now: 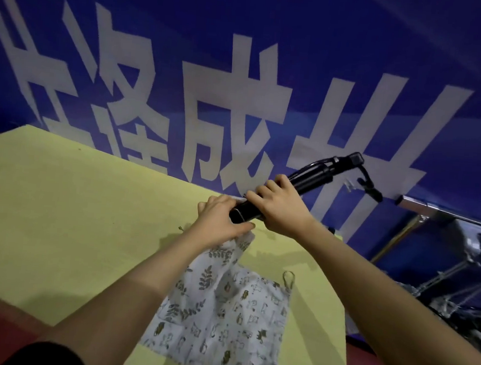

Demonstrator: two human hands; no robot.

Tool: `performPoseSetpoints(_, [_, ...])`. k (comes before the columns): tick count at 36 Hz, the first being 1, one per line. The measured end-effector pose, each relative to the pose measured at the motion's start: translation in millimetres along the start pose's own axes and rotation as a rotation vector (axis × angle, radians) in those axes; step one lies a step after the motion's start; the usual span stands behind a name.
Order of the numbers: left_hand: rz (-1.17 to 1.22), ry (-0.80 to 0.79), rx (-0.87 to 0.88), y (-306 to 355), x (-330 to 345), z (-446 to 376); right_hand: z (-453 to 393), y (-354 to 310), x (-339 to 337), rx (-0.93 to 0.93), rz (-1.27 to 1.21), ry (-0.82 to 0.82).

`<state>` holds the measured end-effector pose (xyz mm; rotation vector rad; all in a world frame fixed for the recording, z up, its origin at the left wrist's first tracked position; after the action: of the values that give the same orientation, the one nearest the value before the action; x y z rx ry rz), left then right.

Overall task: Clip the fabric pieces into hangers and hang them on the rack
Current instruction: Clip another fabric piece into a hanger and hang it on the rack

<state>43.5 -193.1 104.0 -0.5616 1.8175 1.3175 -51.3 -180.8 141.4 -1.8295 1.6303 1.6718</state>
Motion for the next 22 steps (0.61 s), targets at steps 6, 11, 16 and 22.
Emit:
performPoseSetpoints(6, [0.174,0.065,-0.120,-5.8,-6.0,-8.9,-4.1,2.1,-31.1,-0.054,0.017,0.223])
performPoseSetpoints(11, [0.343,0.159,-0.190,-16.9,-13.1,-6.0,13.5,9.8,-34.2,0.152,-0.122,0.343])
performPoseSetpoints(16, [0.501,0.193,-0.225,-22.8,-18.6,-3.7,27.5,10.1,17.4,0.399,-0.645,-0.056])
performPoseSetpoints(22, [0.565,0.232,-0.222,-24.3,-21.2,-1.4,17.0,-29.8,44.7,0.413,-1.055,-0.375])
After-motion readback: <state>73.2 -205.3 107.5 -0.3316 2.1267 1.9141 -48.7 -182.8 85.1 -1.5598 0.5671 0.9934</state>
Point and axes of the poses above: each hand's wrist, its own z-axis away from the middle knuckle, its own x-axis out of the palm, y = z × x, the point moved 8 cm from there along -z, towards the middle knuckle, and after that the axes turned 2 degrees about x, right-handed, at the moved point
